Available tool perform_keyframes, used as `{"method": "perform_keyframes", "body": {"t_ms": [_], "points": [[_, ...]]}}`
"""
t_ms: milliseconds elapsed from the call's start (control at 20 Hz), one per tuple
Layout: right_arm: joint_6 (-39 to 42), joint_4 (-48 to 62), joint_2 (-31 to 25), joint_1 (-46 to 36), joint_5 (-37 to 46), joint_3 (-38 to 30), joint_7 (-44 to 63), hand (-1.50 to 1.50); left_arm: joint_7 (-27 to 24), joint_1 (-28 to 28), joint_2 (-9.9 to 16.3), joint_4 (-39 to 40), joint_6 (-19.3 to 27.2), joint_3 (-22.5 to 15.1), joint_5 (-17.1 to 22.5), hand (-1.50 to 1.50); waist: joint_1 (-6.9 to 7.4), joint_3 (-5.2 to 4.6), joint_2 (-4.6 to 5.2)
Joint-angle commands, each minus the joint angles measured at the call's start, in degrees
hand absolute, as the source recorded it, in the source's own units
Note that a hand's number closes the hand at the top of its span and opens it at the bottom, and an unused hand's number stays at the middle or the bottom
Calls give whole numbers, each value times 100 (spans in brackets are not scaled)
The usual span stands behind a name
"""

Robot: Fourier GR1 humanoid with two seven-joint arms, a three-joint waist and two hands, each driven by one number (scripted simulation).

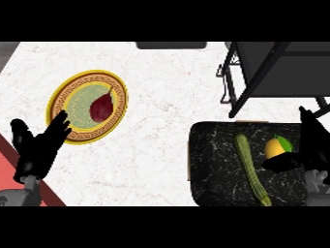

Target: Pick the lemon from the tray and place it in the tiered shelf

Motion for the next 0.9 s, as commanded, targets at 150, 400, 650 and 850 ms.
{"method": "perform_keyframes", "body": {"t_ms": [150,400,650,850], "points": [[-129,433,327,-43,401,-269,-248,-150,-132,554,-138,-160,-181,43,-64,0,6,-68,32],[-484,1083,452,-33,488,-476,-1075,-150,-159,-29,-424,502,-1,39,-317,0,-33,-68,46],[-566,1018,874,187,652,-371,-1123,-150,405,429,-389,-593,13,44,-259,0,-6,-67,29],[596,1637,344,-197,369,2,-1734,150,173,486,-386,-418,14,17,-369,0,50,-66,36]]}}
